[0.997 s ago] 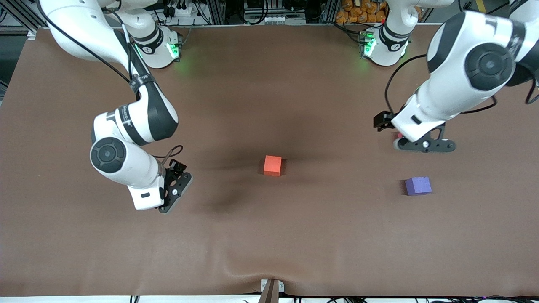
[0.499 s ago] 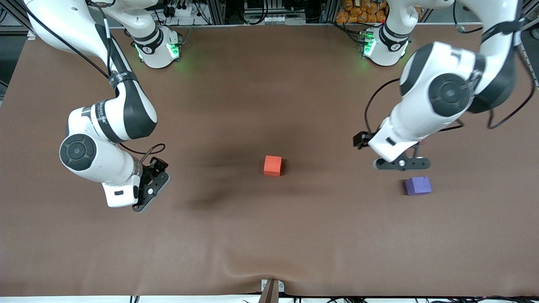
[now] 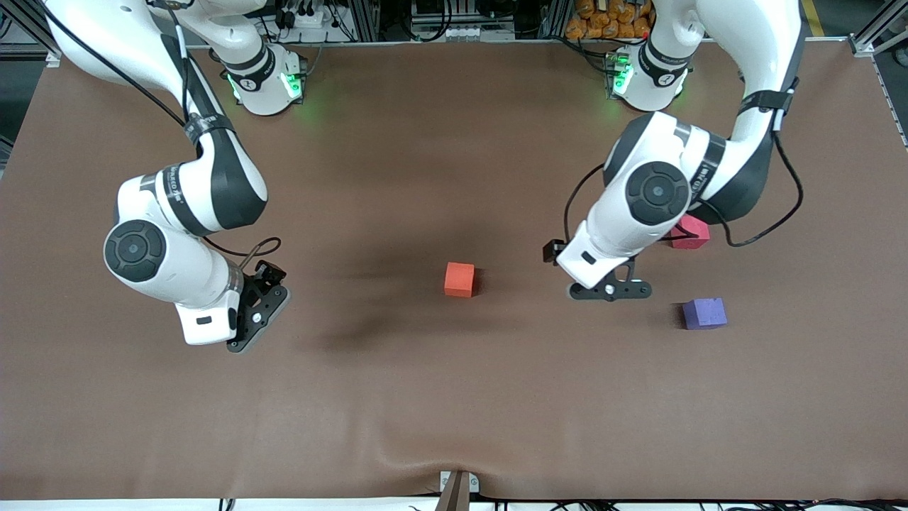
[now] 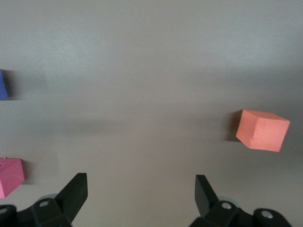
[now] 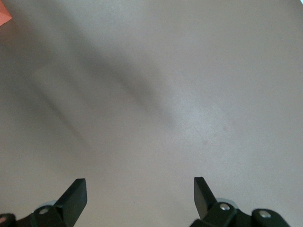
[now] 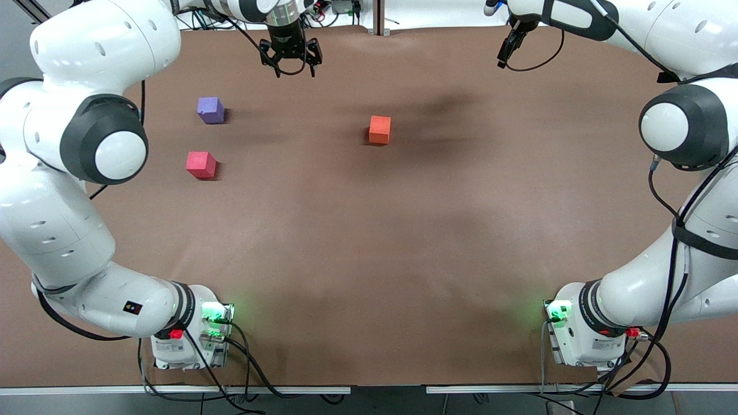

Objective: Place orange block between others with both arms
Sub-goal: 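Move the left gripper over the orange cube while the right gripper retracts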

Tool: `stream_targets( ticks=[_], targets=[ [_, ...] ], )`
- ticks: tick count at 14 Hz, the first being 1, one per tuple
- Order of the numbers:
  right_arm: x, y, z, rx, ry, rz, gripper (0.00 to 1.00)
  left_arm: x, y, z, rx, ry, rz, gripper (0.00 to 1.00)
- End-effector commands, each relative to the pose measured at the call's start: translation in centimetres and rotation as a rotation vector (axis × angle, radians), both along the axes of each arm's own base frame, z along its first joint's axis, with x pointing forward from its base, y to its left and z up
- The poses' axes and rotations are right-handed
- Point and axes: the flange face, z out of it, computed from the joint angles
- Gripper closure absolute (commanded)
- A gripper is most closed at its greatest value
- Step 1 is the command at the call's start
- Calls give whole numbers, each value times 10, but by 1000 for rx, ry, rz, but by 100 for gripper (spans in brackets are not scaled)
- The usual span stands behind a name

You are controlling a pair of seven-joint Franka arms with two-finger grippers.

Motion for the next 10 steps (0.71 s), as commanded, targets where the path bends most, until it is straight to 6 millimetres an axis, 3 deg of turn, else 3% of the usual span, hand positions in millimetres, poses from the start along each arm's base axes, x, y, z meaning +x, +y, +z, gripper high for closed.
stream_targets(
  ticks=[1, 7, 10],
  targets=[
    [-13, -7, 19, 7, -10, -16, 0, -8, -21, 17, 41, -56, -53, 0],
    [-10, -70, 46, 5, -43, -111, 0, -15, -33, 20, 38, -59, -63, 0],
    [-17, -84, 74, 1, -56, -162, 0, -25, -49, 18, 43, -57, -14, 0]
  ],
)
